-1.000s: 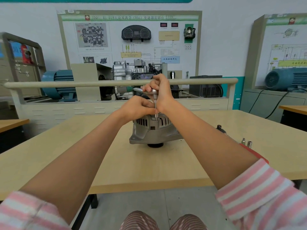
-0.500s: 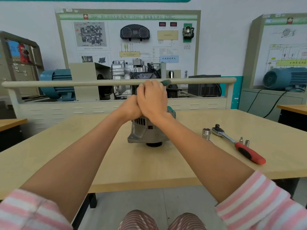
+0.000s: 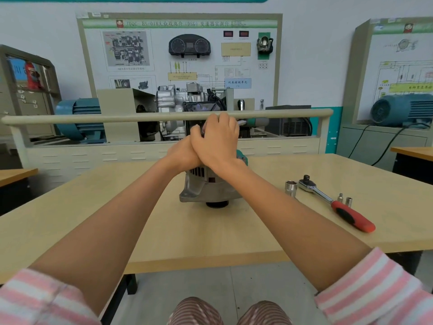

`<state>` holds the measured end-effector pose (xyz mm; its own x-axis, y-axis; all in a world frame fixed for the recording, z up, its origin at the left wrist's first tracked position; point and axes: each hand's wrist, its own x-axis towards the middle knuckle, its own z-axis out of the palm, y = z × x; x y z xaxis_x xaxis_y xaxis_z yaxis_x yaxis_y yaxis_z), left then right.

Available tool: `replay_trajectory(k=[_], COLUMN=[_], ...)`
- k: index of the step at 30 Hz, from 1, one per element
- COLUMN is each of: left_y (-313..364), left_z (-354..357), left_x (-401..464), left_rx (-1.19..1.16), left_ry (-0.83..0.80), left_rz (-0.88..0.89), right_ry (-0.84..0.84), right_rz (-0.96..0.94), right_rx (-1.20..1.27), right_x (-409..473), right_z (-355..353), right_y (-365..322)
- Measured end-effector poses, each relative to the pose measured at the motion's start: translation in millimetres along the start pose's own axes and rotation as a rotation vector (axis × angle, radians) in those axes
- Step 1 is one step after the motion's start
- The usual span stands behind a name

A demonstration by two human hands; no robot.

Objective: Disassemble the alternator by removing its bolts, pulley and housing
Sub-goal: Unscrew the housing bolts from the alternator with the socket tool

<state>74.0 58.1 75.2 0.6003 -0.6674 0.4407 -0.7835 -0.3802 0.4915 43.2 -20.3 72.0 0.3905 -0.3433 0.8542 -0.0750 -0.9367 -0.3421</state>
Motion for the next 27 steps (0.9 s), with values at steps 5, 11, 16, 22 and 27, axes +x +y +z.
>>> replay_trajectory(k=[5, 11, 16, 22, 27], left_y=[1, -2, 0, 1, 3], left_z=[-1, -3, -3, -1, 0], left_x=[-2, -2, -1, 2, 0], left_rx=[-0.138, -0.235, -0.262, -0.148, -0.037], left_ry=[-0.039, -0.083, -0.067, -0.011, 0.002], left_rz=[-0.054, -0.048, -0.073, -0.081, -0.011], right_ry=[-0.167, -0.321, -0.342, -0.091, 0.015], right_rz=[0.298, 0.683, 0.609, 0.158, -0.009], right_rx=[0.851, 1.659, 1.534, 0.689, -0.217], right_x=[15, 38, 34, 14, -1], right_z=[-13, -12, -9, -4, 0], right_y=[5, 12, 8, 3, -1])
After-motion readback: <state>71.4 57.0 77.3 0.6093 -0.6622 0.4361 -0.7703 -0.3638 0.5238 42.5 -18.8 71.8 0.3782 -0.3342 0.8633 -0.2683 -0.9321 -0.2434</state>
